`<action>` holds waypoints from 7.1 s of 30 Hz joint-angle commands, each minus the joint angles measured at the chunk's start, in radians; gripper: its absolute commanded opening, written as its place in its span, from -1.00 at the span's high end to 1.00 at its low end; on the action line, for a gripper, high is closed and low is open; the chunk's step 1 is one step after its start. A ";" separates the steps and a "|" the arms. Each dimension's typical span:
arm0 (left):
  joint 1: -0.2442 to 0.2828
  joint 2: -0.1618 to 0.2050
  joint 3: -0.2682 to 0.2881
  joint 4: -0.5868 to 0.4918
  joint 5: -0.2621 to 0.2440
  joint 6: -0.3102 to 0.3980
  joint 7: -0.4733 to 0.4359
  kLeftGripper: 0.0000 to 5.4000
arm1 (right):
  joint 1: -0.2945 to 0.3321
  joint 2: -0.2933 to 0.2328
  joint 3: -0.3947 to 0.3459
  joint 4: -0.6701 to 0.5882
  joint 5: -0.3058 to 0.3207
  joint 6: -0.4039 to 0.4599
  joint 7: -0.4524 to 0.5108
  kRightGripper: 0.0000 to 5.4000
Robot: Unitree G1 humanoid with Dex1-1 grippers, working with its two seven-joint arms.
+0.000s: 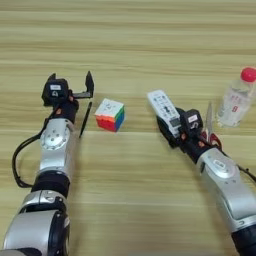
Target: Move the objects on the table
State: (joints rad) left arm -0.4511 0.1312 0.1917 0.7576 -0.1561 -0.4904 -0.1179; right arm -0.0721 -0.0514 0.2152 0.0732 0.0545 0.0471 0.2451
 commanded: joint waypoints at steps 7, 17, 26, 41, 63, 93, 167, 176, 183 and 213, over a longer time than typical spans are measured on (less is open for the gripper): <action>-0.010 -0.003 -0.001 0.000 0.009 -0.008 0.004 -1.00 | -0.038 0.030 -0.005 0.113 -0.036 -0.045 -0.016 -0.08; -0.009 -0.004 -0.002 0.000 0.010 -0.010 0.004 -1.00 | -0.049 0.041 -0.002 0.162 -0.054 -0.052 -0.017 -0.08; -0.009 -0.004 -0.002 -0.001 0.011 -0.010 0.005 -1.00 | -0.056 0.046 -0.005 0.187 -0.055 -0.057 -0.012 -0.08; -0.010 -0.007 -0.005 0.001 0.014 -0.010 0.009 -1.00 | -0.068 0.043 -0.030 0.196 -0.051 -0.185 -0.010 -0.85; -0.016 -0.011 -0.011 0.015 0.015 -0.013 0.014 -1.00 | -0.055 0.012 -0.105 0.018 -0.018 -0.334 0.001 -0.99; -0.017 -0.018 -0.019 0.019 0.024 -0.026 0.027 -1.00 | -0.090 -0.209 -0.526 -0.240 0.104 -0.142 -0.124 -0.99; 0.251 -0.069 -0.185 -0.319 0.057 0.157 -0.129 -1.00 | -0.305 -0.237 -0.524 0.694 0.011 -0.577 -0.369 -0.99; 0.233 -0.069 -0.186 -0.245 0.072 0.158 -0.127 -1.00 | -0.308 -0.236 -0.525 0.697 0.016 -0.580 -0.370 -0.99; 0.219 -0.072 -0.187 -0.184 0.089 0.156 -0.117 -1.00 | -0.308 -0.234 -0.525 0.694 0.015 -0.581 -0.373 -0.99; 0.218 -0.075 -0.209 -0.160 0.095 0.137 -0.136 -0.32 | -0.315 -0.236 -0.527 0.709 0.016 -0.585 -0.371 -1.00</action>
State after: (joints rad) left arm -0.2226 0.0544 -0.0145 0.5888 -0.0720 -0.3565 -0.2508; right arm -0.3744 -0.2916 -0.3112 0.7732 0.0638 -0.5329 -0.1241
